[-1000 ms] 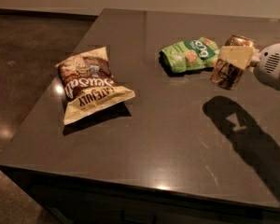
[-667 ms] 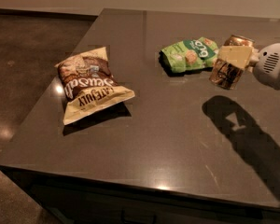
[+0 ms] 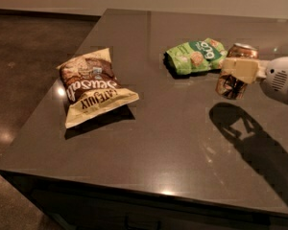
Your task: Place orange can upright
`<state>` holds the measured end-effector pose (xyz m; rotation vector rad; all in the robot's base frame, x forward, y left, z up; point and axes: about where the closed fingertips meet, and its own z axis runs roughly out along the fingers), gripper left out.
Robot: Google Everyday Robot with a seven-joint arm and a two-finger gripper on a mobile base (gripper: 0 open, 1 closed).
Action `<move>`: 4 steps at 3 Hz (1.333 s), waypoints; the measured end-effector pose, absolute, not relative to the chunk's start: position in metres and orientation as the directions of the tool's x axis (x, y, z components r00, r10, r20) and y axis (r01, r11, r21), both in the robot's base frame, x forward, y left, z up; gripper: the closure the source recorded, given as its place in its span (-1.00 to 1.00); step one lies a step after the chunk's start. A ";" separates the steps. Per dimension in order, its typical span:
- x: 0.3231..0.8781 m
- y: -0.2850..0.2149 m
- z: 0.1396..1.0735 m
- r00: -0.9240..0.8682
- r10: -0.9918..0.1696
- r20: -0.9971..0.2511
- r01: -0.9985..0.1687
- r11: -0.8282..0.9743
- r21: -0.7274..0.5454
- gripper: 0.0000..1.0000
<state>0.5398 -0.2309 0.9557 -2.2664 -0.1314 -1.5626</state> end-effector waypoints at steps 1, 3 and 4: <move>0.531 -0.228 0.949 0.340 -0.089 0.936 0.349 -0.912 -0.214 1.00; 0.512 -0.217 0.934 0.273 -0.060 0.960 0.448 -0.875 -0.182 1.00; 0.506 -0.210 0.930 0.239 -0.053 0.969 0.485 -0.859 -0.167 1.00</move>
Offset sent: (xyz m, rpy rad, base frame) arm -0.0354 0.0116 -0.0289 -0.0196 -0.1285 0.1685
